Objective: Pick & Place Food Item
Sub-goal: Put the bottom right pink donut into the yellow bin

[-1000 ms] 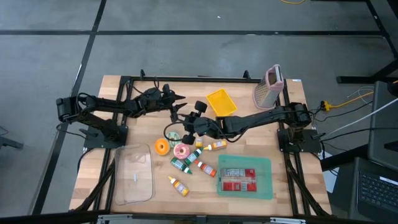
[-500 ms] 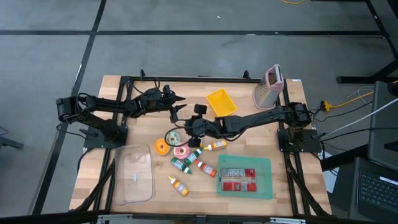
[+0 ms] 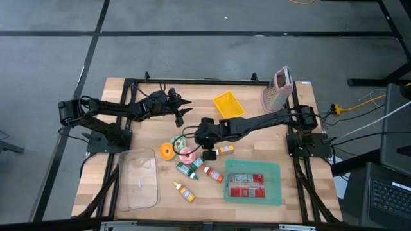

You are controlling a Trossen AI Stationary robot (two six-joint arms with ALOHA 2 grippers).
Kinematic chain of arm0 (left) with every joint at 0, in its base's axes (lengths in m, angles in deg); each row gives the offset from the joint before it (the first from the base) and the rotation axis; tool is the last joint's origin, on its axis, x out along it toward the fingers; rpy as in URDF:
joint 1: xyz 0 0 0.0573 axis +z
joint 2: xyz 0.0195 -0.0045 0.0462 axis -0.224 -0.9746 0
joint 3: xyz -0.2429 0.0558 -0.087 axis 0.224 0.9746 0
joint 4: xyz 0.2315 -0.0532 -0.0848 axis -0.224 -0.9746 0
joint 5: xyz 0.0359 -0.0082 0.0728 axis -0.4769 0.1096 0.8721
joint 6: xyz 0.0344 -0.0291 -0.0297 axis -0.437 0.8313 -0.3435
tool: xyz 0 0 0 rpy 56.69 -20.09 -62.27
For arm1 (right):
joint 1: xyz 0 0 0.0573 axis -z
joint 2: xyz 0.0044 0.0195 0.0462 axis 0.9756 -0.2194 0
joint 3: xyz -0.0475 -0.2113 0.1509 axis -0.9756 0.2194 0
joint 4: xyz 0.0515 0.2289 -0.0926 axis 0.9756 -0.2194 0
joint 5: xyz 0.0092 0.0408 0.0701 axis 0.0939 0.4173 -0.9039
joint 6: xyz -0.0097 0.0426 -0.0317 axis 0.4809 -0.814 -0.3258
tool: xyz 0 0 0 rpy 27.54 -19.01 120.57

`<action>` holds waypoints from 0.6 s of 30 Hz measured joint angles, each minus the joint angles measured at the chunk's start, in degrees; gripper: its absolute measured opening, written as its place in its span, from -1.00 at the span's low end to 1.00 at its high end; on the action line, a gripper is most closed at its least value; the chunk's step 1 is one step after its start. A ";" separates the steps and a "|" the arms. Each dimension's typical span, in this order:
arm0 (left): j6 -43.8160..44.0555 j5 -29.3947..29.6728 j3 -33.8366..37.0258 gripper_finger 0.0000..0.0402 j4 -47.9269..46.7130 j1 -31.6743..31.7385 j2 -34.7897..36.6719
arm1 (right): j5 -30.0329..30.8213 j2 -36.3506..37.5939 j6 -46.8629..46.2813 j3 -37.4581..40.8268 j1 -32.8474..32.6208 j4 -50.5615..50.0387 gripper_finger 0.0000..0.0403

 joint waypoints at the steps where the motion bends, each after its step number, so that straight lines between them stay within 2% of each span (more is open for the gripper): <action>1: 0.00 -0.08 0.00 -0.29 -0.21 0.00 0.01 | -0.03 -0.59 0.00 -0.04 0.00 0.07 -0.58; 7: 0.55 -4.07 0.02 -0.29 -2.16 -0.02 0.01 | -2.10 -4.06 -2.70 0.00 0.03 -2.11 -0.54; 13: 0.96 -4.86 0.02 -0.29 -3.88 -0.50 0.01 | 0.08 -4.14 -2.89 0.00 -0.04 -1.05 -0.32; 18: 4.33 -10.50 0.02 -0.26 -4.33 -0.69 0.01 | -0.85 -4.14 -1.62 0.00 0.11 1.91 -0.19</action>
